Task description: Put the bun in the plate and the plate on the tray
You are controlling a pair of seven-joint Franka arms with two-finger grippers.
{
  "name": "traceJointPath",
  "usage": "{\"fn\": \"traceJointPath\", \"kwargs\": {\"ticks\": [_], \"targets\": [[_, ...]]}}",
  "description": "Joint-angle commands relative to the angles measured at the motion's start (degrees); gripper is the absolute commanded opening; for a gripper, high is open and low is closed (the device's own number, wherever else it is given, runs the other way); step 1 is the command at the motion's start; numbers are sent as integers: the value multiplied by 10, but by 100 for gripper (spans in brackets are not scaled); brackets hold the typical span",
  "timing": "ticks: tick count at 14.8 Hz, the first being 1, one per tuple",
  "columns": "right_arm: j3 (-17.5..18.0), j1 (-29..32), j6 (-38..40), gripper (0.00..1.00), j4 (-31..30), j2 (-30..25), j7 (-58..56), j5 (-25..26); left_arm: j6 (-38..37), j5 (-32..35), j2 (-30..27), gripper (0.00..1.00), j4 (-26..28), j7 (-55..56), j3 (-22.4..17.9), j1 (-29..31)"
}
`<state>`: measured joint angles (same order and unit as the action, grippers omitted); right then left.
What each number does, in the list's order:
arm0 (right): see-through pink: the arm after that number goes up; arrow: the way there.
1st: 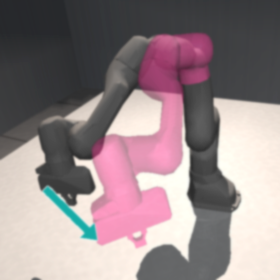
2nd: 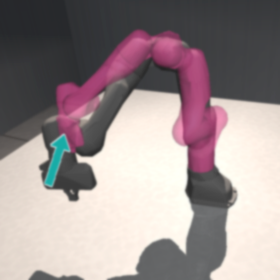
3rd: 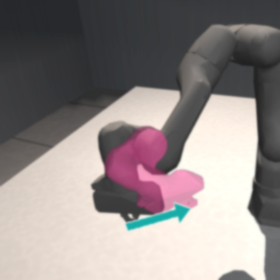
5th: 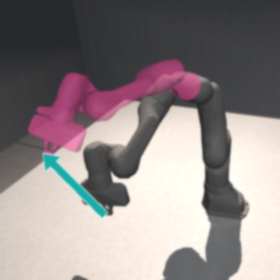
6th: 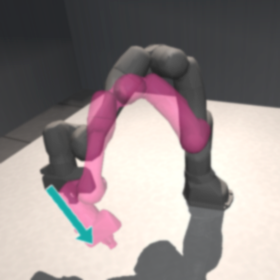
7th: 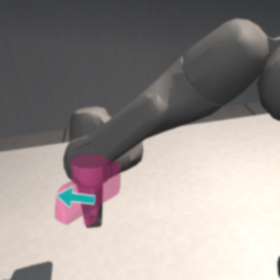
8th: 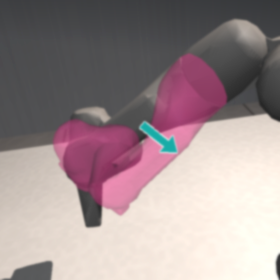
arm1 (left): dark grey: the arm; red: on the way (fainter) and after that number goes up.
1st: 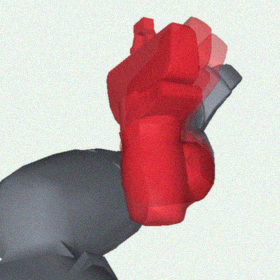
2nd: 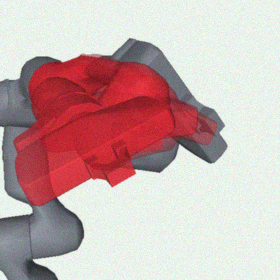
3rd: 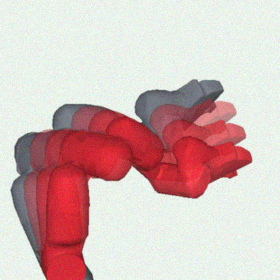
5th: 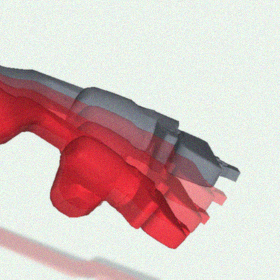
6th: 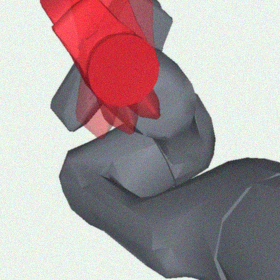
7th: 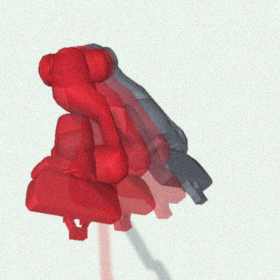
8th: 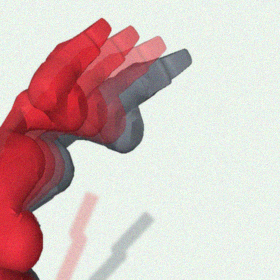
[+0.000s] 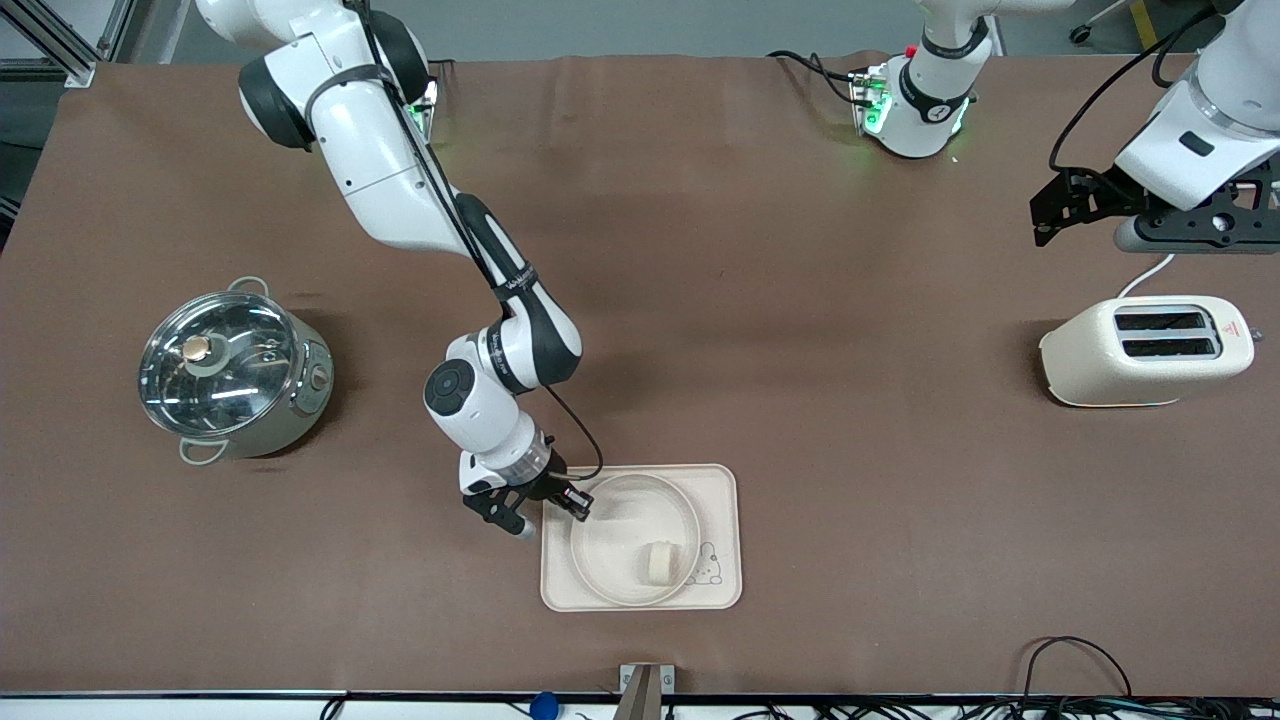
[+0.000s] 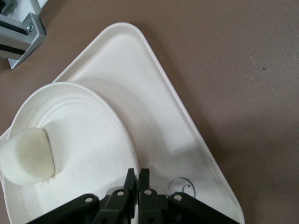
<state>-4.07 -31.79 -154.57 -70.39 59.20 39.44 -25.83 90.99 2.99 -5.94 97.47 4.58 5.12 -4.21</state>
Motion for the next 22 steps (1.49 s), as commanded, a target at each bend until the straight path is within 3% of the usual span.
{"fn": "traceJointPath", "kwargs": {"ticks": [1,6,12,19,22], "targets": [[2,0,-2,28,8,-4,3,9,13,-11,-3,100,4,-8,-4,2],[-1,3,9,44,-30,-47,-1,10,13,-10,-2,100,-4,-3,-5,2],[-55,10,93,100,-83,-128,-1,10,9,-10,-2,100,-5,-12,-5,1],[-142,12,238,100,-157,-275,-115,12,6,-24,-5,100,-4,-23,-3,1],[-169,12,311,100,-221,-376,-174,78,5,-35,-6,100,-4,-13,-5,1]]}}
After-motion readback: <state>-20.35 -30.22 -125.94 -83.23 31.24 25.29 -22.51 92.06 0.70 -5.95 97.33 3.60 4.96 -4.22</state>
